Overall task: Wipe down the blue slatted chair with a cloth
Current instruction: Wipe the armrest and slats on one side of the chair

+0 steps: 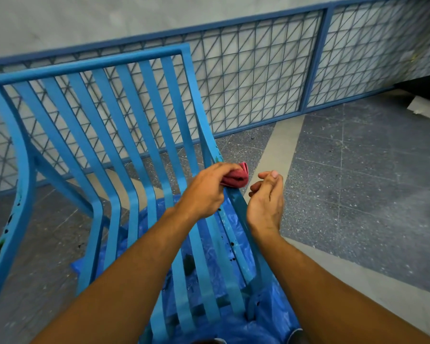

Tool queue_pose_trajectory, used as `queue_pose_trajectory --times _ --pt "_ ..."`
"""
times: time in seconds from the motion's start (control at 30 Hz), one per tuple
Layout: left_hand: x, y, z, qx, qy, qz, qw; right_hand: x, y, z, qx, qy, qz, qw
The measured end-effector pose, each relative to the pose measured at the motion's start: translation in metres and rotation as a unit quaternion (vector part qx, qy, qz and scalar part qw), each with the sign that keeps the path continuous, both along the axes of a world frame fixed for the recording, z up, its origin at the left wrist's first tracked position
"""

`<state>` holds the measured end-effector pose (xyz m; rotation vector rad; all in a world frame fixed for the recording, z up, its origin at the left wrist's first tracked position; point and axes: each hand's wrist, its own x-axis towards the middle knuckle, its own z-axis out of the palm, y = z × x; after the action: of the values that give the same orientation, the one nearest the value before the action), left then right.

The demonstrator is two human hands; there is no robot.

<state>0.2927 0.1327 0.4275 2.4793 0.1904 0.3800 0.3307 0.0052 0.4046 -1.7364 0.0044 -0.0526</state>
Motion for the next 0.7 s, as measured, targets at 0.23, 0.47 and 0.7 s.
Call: queue_pose_trajectory --times 0.23,0.47,0.7 --pt "-0.029 -0.006 -0.009 0.053 -0.016 -0.022 0.998 0.003 -0.002 -0.001 0.009 0.005 -0.004 1.000" --pt "-0.043 0.006 0.001 -0.107 0.005 -0.005 0.994 0.001 -0.002 0.000 0.016 0.014 0.014 1.000" --pt "-0.005 -0.011 0.005 -0.042 -0.018 0.027 0.999 0.001 -0.002 0.000 0.007 0.009 0.016 1.000"
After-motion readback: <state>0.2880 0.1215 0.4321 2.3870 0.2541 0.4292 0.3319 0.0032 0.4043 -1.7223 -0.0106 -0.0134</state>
